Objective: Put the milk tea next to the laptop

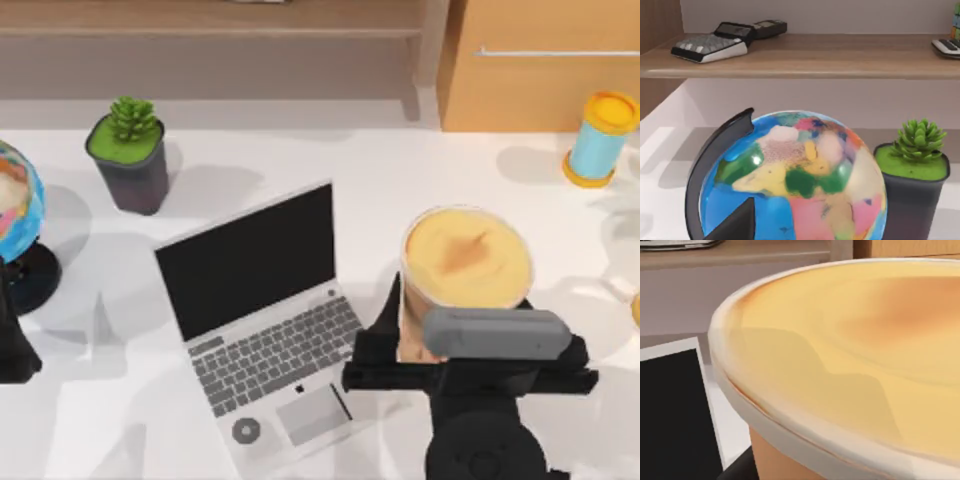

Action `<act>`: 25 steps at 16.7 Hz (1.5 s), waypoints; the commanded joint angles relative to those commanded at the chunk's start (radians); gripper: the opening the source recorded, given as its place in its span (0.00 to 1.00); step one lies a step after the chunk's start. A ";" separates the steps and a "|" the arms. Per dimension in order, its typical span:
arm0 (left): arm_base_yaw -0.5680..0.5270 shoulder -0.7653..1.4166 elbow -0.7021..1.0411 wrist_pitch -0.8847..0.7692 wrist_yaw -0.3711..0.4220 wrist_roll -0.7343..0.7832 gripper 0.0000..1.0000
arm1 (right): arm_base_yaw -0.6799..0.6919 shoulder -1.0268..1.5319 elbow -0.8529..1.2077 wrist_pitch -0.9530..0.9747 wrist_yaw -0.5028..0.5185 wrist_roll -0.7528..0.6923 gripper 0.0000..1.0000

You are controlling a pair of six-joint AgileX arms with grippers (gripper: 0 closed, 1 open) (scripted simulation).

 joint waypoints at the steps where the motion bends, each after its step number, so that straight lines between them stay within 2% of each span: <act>1: 0.000 0.000 0.000 0.000 0.000 0.000 1.00 | 0.000 0.007 0.002 0.015 0.001 0.000 0.00; 9: 0.000 0.000 0.000 0.000 0.000 0.000 1.00 | 0.006 0.090 -0.007 0.109 0.009 0.002 0.00; 17: 0.000 0.000 0.000 0.000 0.000 0.000 1.00 | 0.008 0.141 -0.040 0.105 0.005 0.002 0.00; 25: 0.000 0.000 0.000 0.000 0.000 0.000 1.00 | 0.008 0.141 -0.040 0.105 0.005 0.002 0.60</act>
